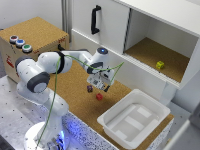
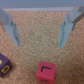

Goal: Go towards the pink block and pick it up

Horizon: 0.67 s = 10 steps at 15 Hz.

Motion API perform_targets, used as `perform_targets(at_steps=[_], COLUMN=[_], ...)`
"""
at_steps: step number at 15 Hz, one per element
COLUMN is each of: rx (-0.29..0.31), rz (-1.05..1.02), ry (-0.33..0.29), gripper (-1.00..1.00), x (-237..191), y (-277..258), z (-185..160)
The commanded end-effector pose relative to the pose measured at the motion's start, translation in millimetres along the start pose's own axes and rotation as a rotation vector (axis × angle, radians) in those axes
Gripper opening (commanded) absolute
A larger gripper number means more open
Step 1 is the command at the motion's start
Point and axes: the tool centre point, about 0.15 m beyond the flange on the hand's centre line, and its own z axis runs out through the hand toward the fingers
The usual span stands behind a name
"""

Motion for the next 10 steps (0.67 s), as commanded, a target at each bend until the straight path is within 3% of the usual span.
perform_targets(at_steps=[1, 9, 10], rx=[-0.051, -0.051, -0.009], rz=[-0.014, -0.014, -0.005], ry=[-0.002, -0.002, -0.006], gripper=[1.00, 1.00, 1.00], x=[-12.6, -12.6, -3.2], y=[2.4, 2.4, 2.4], z=[-5.4, -5.4, -1.7])
